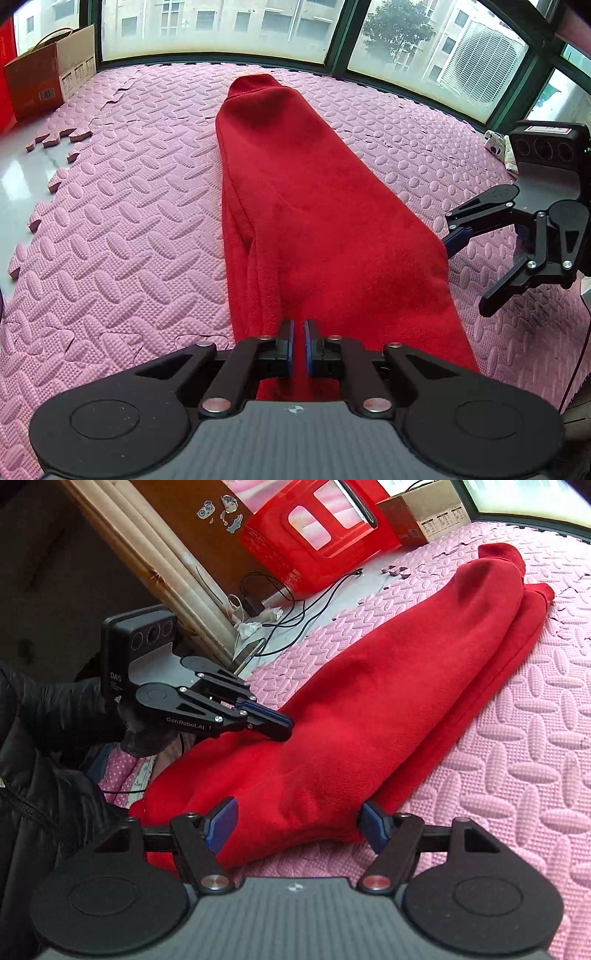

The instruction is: Fold clothes

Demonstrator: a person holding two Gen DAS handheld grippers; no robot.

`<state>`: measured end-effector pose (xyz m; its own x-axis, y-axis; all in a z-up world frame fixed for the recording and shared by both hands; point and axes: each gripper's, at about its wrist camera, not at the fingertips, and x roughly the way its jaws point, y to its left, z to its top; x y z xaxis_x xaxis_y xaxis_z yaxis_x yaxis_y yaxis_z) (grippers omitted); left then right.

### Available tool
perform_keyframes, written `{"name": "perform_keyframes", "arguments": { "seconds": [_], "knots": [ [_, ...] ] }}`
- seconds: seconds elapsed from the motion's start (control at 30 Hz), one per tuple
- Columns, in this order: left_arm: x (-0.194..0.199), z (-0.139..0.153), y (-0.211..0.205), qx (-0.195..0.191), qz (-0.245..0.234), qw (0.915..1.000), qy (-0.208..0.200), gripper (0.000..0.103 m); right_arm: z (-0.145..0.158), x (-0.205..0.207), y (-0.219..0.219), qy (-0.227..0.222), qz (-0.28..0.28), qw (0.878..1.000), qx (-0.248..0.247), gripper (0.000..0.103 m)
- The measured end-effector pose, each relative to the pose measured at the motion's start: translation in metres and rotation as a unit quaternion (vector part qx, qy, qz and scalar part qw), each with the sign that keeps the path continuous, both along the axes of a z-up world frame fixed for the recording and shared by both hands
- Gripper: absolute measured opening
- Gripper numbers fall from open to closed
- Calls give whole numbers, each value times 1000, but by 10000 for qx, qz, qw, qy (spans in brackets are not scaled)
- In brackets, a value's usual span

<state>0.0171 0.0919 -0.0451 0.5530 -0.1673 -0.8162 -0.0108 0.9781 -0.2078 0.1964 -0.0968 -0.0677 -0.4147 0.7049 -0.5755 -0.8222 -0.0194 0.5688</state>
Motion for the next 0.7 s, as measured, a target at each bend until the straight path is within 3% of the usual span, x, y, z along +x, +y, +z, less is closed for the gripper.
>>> {"name": "perform_keyframes", "arguments": {
  "seconds": [0.3,0.47,0.7],
  "knots": [
    [10,0,5,155,-443,9989,4,9,9,-14,-13,-351,-35,9991,-222,71],
    [11,4,4,136,-516,9986,3,10,27,4,-21,-692,-830,9941,-127,70],
    [27,13,5,97,-427,9987,-252,21,33,52,11,-1156,-2328,9651,-322,69]
  ]
}}
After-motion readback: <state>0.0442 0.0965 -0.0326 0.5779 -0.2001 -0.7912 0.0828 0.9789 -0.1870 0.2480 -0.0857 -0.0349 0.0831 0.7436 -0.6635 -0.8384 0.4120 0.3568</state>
